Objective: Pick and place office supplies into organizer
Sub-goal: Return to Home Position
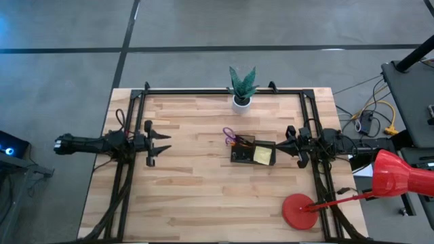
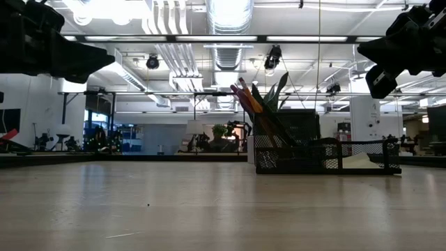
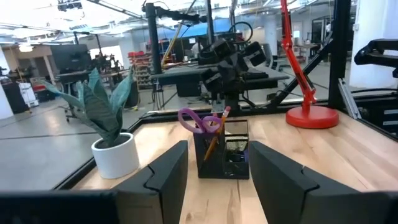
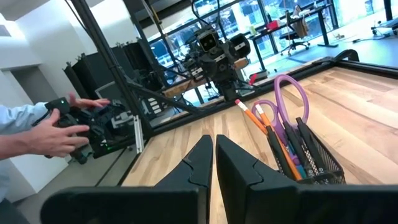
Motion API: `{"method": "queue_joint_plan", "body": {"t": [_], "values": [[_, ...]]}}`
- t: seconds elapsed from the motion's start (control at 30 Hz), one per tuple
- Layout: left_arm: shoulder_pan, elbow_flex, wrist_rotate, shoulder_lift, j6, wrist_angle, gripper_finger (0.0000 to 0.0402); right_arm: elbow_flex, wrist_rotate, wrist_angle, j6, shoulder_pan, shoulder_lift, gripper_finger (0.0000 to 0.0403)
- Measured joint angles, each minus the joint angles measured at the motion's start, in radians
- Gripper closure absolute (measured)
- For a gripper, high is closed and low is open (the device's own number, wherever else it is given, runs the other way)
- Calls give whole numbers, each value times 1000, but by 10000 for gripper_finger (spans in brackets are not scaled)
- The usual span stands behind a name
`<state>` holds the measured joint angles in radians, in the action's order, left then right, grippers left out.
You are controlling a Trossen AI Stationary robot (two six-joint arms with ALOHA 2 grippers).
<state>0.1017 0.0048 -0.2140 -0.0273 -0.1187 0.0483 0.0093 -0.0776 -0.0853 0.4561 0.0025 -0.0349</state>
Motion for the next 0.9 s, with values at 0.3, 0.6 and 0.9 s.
{"method": "queue_joint_plan", "body": {"t": [0.3, 0.6, 0.9], "values": [[-6, 0, 0, 0, 3, 0, 246, 0, 0, 0, 0, 0, 0, 390], [-6, 0, 0, -14, 3, -1, 246, 0, 0, 0, 0, 0, 0, 390], [-6, 0, 1, -37, 3, -1, 246, 0, 0, 0, 0, 0, 0, 390]]}}
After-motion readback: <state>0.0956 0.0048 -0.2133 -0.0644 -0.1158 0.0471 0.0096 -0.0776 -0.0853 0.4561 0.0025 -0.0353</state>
